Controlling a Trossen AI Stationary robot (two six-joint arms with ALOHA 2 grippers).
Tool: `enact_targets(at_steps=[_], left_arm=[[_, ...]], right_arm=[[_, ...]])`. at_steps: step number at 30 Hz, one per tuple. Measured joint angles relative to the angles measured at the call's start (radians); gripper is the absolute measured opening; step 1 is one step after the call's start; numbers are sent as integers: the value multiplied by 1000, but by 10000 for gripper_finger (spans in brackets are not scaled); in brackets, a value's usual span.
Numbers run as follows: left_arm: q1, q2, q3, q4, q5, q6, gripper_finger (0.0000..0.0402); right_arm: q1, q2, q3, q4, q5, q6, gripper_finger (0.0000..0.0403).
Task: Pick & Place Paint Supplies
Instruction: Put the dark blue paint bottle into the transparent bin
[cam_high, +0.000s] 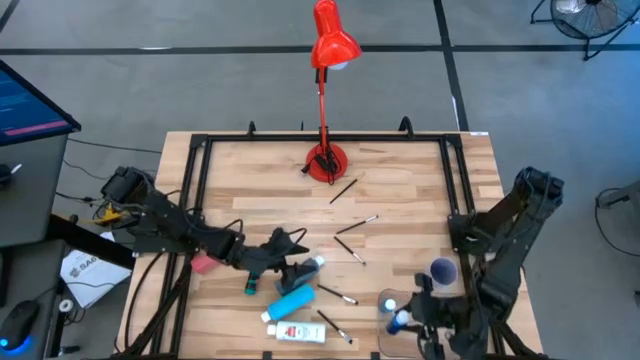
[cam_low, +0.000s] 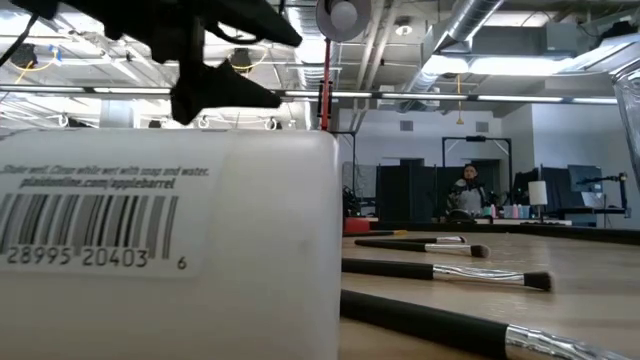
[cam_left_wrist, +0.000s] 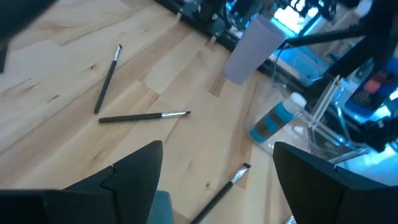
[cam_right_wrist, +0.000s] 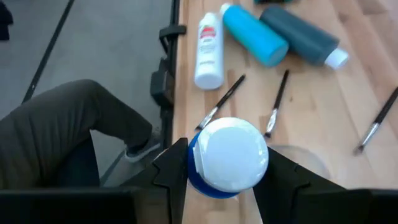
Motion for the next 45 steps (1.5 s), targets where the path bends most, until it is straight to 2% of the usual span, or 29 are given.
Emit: enact_targets(at_steps=[5,11,17,29,37,45], left_arm=[[-73,26,0,39,-97,-44,285],[-89,80,0,140,-104,-51,285],[-82,101,0,166,-102,-51,285],[-82,101,0,172,-101,-49,285],[-82,101,0,173,-99,-47,285],[-82,101,0,174,-97,-47,285]], right_arm=[[45,95,82,-109,45,74,133],[69,212,160,-266,53,189,133],[83,293,162,-351,48,311,133],[93,315,127,-319,119,320,133],[93,315,126,-301,125,238,133],[92,313,78,-241,130,239,134]])
